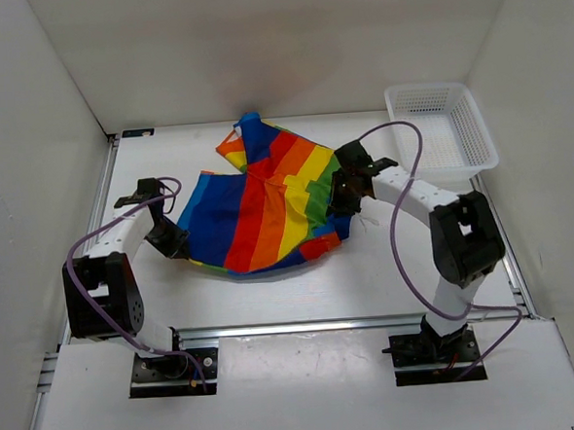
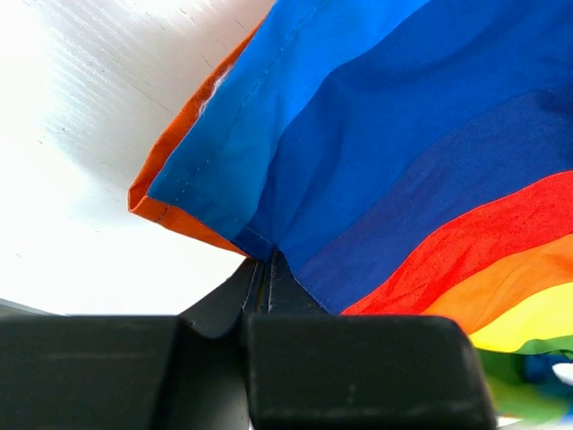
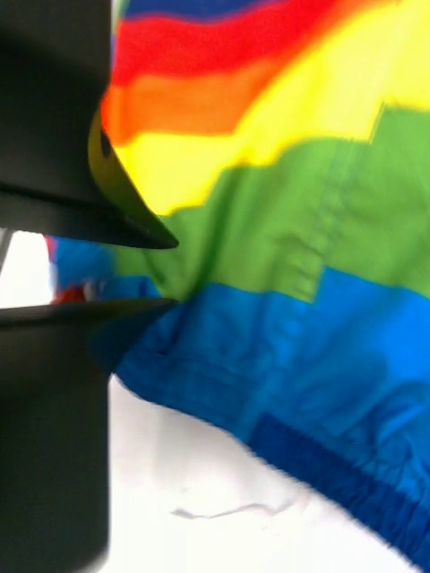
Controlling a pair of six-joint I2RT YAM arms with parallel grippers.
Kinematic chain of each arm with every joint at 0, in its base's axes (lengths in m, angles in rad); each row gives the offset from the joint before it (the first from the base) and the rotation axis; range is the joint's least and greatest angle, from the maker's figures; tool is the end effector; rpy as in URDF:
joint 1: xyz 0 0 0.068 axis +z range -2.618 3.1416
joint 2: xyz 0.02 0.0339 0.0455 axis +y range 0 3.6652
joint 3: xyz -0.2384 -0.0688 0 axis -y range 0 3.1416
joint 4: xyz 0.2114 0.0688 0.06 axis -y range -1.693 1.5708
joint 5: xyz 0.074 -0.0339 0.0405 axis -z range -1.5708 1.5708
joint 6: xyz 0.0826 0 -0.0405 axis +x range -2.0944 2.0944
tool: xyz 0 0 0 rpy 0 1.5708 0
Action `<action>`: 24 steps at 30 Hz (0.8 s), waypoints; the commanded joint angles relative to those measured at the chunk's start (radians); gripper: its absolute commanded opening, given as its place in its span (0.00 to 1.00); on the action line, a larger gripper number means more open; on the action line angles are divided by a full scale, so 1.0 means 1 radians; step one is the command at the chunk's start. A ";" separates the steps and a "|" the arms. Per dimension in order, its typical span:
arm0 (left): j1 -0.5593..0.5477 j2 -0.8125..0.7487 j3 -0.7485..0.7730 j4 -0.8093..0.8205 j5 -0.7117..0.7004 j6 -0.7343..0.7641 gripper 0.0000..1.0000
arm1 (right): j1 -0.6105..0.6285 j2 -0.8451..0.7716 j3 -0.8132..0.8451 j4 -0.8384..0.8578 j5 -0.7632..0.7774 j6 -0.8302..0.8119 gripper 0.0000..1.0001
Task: Fold and stack the shorts
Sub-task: Fold the shorts
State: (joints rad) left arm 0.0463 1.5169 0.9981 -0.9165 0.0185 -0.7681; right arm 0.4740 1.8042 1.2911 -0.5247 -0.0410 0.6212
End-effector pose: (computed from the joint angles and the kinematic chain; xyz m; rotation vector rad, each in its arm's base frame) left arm 0.2415 0.0097 0.1437 -1.1942 2.7736 -0.0985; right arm 0.3262 0.1711 0.1591 0.1818 2.6692 0.4271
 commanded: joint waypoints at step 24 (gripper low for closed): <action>-0.040 0.022 0.050 -0.004 -0.020 0.007 0.10 | 0.127 -0.778 -0.809 0.305 -0.112 0.541 0.69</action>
State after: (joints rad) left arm 0.0200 1.5452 1.0164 -0.9195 0.0139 -0.7670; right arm 0.5781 1.0122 0.5064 -0.4141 -0.1165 1.0538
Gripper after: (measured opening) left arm 0.118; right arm 0.670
